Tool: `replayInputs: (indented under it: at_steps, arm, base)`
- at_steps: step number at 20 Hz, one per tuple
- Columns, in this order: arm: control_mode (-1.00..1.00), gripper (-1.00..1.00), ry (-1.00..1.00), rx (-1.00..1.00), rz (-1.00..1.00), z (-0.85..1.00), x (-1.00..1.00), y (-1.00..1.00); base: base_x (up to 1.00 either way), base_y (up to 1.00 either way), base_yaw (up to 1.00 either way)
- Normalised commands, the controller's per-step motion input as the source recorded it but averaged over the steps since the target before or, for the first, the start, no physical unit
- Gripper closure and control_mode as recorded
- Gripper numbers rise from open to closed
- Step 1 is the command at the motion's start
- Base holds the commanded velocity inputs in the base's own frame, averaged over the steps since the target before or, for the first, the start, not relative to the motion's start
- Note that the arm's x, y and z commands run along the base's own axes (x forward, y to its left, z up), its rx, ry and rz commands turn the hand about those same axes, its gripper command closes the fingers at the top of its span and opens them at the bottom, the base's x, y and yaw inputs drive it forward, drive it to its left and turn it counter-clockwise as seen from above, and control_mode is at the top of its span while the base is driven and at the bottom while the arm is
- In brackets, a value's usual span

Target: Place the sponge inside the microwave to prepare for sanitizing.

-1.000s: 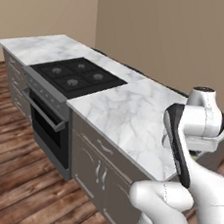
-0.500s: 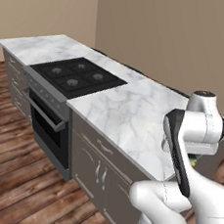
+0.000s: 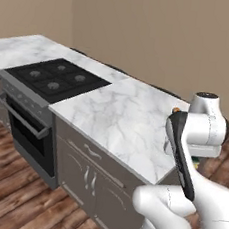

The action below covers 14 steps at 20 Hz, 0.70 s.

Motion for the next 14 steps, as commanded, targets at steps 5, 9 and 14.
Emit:
replayInputs:
  at_steps: [5, 9, 14]
  arm:
    - [1.0, 1.0, 0.0, 0.0, 0.0, 0.0, 0.0, 0.0]
    - [1.0, 1.0, 0.0, 0.0, 0.0, 0.0, 0.0, 0.0]
    - [1.0, 1.0, 0.0, 0.0, 0.0, 0.0, 0.0, 0.0]
  base:
    - [-0.36, -0.33, -0.41]
    - [-0.11, -0.15, -0.51]
    - [0.06, 0.0, -0.51]
